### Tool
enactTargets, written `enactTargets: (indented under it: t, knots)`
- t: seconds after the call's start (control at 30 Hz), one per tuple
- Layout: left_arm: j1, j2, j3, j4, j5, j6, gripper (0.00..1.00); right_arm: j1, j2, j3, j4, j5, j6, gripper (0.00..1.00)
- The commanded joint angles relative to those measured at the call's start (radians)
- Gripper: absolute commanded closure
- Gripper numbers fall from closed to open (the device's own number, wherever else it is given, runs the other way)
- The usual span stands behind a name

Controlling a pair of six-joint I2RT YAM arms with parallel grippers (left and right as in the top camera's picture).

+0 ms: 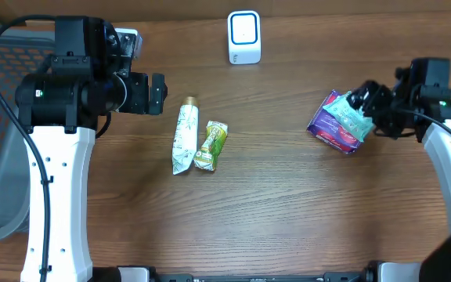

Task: Scan the item barcode
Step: 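Carry the green wipes pack right and drop it on the purple pack, then move the right gripper to the yellow Pokka pouch and grasp it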

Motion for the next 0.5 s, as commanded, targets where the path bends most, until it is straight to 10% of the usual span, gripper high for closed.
enactTargets:
  t: [0.0,0.47]
  knots:
    - [0.002,0.003,0.008,0.002,0.011,-0.006,0.00,0.084,-0.066,0.082,-0.019,-0.031,-0.048,0.11]
    - [0.002,0.003,0.008,0.002,0.011,-0.006,0.01,0.550,0.202,0.080,0.262,-0.045,0.140,0.13]
